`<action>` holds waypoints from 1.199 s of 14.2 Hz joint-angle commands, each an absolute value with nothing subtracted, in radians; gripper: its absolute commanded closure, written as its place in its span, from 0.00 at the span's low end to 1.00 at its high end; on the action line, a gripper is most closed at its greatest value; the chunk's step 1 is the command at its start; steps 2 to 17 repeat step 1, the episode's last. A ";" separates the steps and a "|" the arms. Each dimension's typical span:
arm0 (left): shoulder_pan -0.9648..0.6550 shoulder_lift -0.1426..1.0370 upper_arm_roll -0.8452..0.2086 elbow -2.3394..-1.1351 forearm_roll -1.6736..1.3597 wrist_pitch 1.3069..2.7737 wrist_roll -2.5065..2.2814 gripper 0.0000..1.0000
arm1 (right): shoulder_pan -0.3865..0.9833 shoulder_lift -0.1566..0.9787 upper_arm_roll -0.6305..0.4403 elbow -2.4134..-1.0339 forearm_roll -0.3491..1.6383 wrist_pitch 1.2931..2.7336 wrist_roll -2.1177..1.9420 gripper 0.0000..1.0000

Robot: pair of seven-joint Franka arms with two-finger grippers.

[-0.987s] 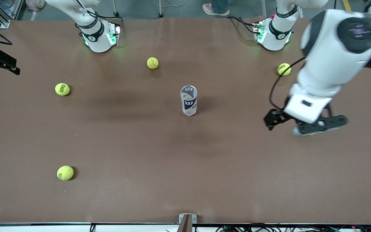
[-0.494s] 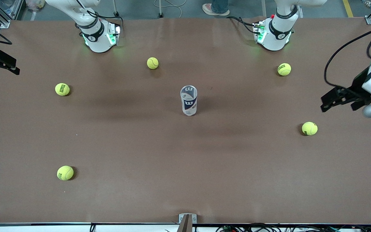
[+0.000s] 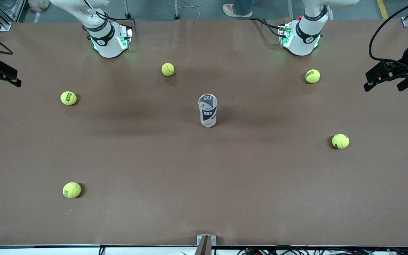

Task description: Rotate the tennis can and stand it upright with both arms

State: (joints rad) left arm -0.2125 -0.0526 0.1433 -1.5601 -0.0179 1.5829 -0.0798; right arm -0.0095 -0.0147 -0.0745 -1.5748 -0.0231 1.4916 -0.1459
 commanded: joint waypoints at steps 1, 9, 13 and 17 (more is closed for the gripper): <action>-0.213 -0.026 0.141 -1.514 0.005 1.562 -0.071 0.00 | -0.017 0.012 -0.067 -1.563 -0.026 1.503 -0.156 0.00; -0.213 -0.026 0.141 -1.514 0.005 1.562 -0.071 0.00 | -0.017 0.012 -0.067 -1.563 -0.026 1.503 -0.156 0.00; -0.213 -0.026 0.141 -1.514 0.005 1.562 -0.071 0.00 | -0.017 0.012 -0.067 -1.563 -0.026 1.503 -0.156 0.00; -0.213 -0.026 0.141 -1.514 0.005 1.562 -0.071 0.00 | -0.017 0.012 -0.067 -1.563 -0.026 1.503 -0.156 0.00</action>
